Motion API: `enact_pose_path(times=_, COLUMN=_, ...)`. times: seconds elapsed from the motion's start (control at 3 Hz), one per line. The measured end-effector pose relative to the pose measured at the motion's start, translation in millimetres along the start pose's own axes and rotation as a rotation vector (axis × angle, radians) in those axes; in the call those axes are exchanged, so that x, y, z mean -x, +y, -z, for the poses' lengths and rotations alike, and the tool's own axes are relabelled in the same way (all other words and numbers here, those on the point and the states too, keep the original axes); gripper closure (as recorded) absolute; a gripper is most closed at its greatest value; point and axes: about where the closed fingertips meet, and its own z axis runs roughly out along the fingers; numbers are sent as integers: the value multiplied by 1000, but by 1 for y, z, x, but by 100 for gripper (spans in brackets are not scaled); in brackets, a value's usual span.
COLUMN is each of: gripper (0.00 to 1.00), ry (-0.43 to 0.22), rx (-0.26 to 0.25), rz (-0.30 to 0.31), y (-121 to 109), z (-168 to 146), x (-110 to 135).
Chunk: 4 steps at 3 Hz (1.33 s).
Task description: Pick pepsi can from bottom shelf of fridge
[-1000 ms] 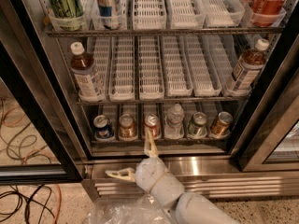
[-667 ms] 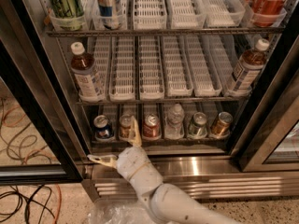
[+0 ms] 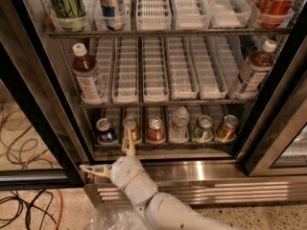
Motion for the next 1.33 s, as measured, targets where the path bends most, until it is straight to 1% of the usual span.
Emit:
enact_pose_path(times=0.33, gripper=0, ry=-10, rx=-71, rz=-5, y=3, z=4, x=-8)
enact_pose_path(times=0.67, gripper=0, ry=3, rx=-229, rz=-15, y=30, z=36, x=-45)
enact_pose_path(times=1.0, gripper=0, ry=-10, rx=-225, rz=-26, y=31, z=36, x=-46)
enact_pose_path(times=1.33, gripper=0, ry=-30, rx=-312, rz=-107, y=29, z=24, x=-50)
